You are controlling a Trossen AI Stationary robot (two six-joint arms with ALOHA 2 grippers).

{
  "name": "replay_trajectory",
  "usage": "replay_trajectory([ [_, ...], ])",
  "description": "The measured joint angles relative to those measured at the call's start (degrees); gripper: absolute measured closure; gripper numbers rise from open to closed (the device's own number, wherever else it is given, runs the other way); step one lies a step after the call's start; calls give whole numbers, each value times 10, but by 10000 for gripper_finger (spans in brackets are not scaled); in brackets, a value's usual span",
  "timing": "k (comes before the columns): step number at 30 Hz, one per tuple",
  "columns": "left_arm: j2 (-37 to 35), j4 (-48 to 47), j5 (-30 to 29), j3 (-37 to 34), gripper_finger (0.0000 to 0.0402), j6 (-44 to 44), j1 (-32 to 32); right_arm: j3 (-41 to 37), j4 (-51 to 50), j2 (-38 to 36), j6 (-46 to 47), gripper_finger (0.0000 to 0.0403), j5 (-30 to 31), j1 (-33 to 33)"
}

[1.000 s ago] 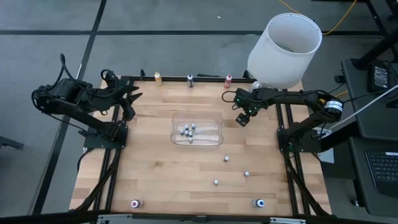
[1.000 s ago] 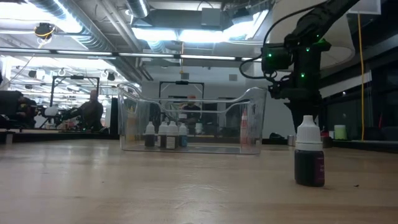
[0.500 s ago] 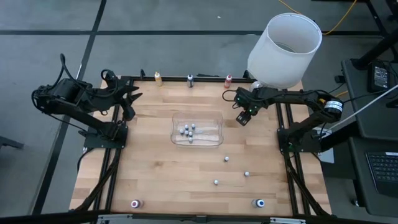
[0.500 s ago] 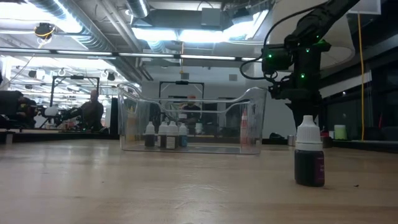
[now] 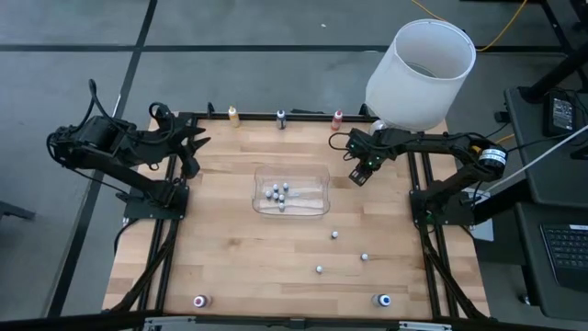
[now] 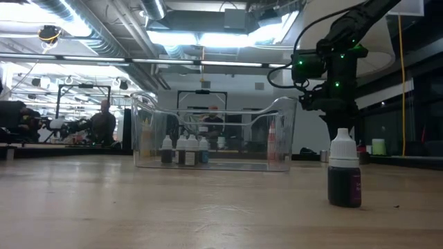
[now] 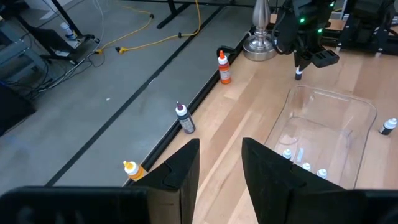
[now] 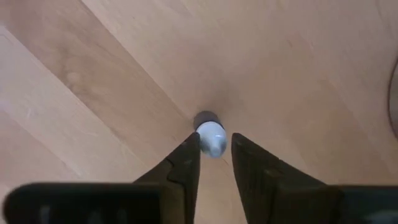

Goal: Pick & Place food coloring
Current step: Put the pink food coloring bottle into the transparent bin

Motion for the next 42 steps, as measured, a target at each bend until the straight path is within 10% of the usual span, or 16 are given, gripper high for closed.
replay_trajectory([
  [10, 0, 0, 0, 0, 286, 0, 0, 9, 0, -2, -16, 392, -18, 0],
  [31, 0, 0, 0, 0, 286, 5, 0, 53, -35, 0, -44, 393, -76, 1],
  [42, 0, 0, -6, 0, 286, 21, 0, 239, -169, 0, -177, 393, -85, 50],
])
